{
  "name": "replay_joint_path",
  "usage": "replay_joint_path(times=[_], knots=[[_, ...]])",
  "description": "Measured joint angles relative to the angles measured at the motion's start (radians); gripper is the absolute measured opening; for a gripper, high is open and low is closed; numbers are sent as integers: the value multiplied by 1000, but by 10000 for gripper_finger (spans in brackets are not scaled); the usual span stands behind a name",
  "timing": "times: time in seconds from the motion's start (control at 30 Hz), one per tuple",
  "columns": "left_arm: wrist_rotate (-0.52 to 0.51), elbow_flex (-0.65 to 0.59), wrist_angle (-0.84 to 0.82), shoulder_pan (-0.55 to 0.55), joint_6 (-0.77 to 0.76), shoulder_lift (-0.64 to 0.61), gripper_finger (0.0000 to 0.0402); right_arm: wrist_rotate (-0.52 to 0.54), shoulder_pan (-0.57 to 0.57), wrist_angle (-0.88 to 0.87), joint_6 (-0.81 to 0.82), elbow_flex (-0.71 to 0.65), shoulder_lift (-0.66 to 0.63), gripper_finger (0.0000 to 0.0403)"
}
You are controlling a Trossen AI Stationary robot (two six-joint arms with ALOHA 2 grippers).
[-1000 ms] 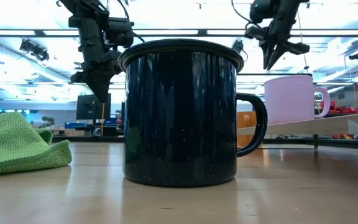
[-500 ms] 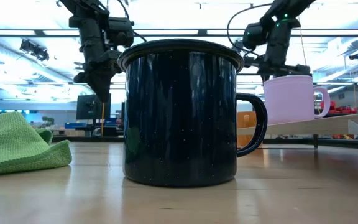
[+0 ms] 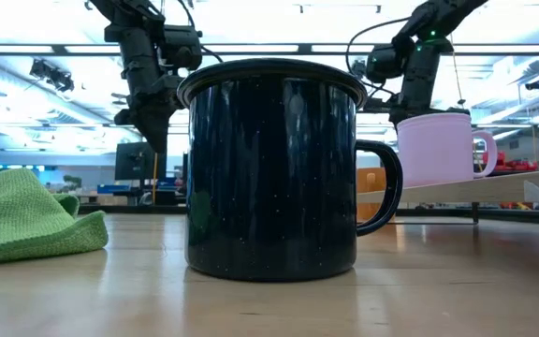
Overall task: Stack small to large cups/mugs on shelf
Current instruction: Put the orange mug on the shelf
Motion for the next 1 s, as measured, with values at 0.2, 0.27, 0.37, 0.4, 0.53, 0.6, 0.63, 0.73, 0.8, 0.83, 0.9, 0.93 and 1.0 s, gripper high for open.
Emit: replay_joint_path(times=[0.2,0.27,0.37,0.4,0.53,0.6,0.63,0.73,0.8,0.83,0.9,0.93,1.0], knots=[[0,0,3,0,1,0,39,6,9,55,13,-11,23,48],[0,0,3,0,1,0,42,13,10,56,12,-11,26,51],[0,0,3,0,1,0,43,44,13,58,15,-11,27,59],[0,0,3,0,1,0,42,51,13,58,27,-11,27,62],[0,0,4,0,1,0,39,53,14,60,54,-11,27,73],[0,0,4,0,1,0,40,53,15,61,54,-11,27,76],[0,0,4,0,1,0,41,53,19,61,55,-11,27,77],[0,0,4,0,1,0,44,69,29,63,62,-11,27,78],[0,0,4,0,1,0,45,84,35,65,83,-11,27,78],[0,0,4,0,0,0,45,85,35,66,87,-11,27,78],[0,0,4,0,0,0,45,86,40,66,89,-11,27,78],[0,0,4,0,0,0,45,87,44,66,95,-11,27,78],[0,0,4,0,0,0,44,84,55,66,117,-11,27,78]])
